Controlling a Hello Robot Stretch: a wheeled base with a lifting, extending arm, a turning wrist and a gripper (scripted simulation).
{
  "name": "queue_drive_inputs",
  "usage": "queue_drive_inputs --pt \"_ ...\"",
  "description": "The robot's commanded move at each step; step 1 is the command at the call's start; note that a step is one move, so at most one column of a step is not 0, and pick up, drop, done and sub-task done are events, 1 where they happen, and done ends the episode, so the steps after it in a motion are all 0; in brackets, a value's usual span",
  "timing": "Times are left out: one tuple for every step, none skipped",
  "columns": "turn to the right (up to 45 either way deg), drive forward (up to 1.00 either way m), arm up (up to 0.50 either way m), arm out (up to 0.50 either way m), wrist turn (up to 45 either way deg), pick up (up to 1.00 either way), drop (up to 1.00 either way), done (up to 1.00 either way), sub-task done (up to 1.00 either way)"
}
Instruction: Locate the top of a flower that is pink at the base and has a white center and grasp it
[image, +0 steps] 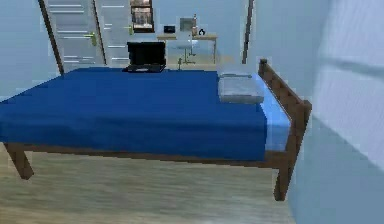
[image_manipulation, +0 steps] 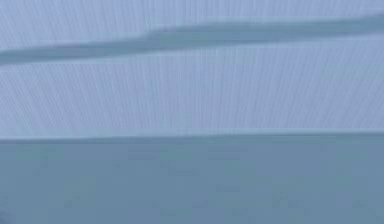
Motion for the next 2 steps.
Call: queue_drive_inputs --pt "-6.0 0.00 0.00 0.00 0.0 0.00 0.00 0.00 0.00" --pt "0.0 0.25 0.00 0.00 0.0 0.00 0.00 0.00 0.00"
